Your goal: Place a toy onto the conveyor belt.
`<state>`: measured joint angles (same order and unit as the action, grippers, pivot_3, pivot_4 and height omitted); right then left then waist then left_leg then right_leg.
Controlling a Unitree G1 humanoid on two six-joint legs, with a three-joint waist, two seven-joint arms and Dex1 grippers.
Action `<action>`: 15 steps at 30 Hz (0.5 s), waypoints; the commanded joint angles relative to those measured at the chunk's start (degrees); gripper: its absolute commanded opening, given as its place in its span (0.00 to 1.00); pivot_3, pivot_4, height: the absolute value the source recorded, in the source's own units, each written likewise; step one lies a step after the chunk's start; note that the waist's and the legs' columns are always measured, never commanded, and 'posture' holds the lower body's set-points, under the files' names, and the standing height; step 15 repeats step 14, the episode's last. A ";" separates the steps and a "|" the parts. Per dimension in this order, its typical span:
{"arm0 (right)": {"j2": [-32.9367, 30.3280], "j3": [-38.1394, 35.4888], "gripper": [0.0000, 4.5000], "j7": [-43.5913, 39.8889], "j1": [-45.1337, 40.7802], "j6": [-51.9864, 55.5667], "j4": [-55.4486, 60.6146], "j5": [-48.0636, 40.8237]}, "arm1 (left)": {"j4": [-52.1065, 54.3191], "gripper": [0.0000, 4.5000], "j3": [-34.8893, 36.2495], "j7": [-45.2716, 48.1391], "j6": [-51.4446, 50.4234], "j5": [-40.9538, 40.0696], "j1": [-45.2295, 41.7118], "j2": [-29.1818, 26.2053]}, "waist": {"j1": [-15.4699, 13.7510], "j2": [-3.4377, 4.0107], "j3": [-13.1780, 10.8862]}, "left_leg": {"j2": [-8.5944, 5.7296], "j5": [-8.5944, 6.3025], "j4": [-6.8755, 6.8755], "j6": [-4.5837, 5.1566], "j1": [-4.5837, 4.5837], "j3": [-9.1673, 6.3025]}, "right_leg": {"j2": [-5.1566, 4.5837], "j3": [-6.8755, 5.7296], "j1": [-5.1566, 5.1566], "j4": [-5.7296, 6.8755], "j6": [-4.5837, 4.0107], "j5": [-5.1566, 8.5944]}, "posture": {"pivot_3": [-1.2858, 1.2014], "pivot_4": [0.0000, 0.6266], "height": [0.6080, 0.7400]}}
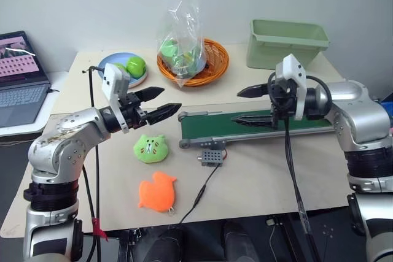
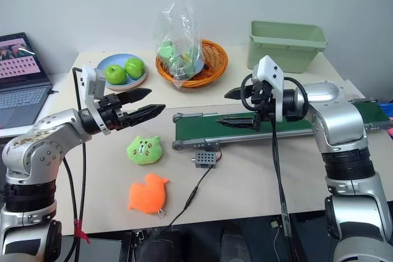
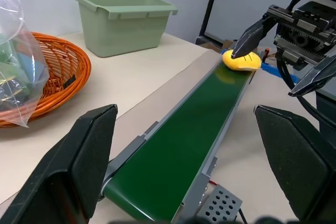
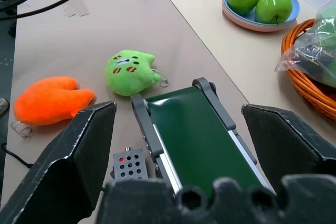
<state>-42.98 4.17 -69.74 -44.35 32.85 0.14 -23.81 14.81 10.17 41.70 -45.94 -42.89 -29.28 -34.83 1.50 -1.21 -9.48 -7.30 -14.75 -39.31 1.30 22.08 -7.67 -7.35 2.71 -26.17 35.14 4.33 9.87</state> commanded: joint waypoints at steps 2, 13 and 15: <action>-0.19 -1.46 1.00 0.29 -0.61 0.31 1.96 -1.18 | 1.12 0.99 0.75 0.07 0.00 -0.69 -1.22 -0.74 | -0.03 0.00 0.00 | 0.00 0.00 0.00 0.00 0.00 0.00 | 0.00 0.00 0.00 0.00 0.00 0.00 | 0.52 0.24 1.00; 0.06 -1.22 1.00 0.43 -0.46 0.09 1.63 -0.92 | 1.70 0.99 -0.52 0.42 0.47 0.67 -0.61 -1.37 | -0.25 0.00 0.00 | 0.00 0.00 0.00 0.00 0.00 0.00 | 0.01 0.00 0.00 -0.02 0.00 0.00 | 0.52 0.24 1.00; 0.11 -1.17 1.00 0.46 -0.47 0.04 1.57 -0.87 | 1.53 0.99 -0.71 0.40 0.58 0.92 -0.67 -1.41 | -0.25 0.00 0.00 | 0.01 0.00 0.00 0.00 0.00 0.01 | 0.01 0.00 0.00 -0.02 0.00 0.00 | 0.52 0.24 1.00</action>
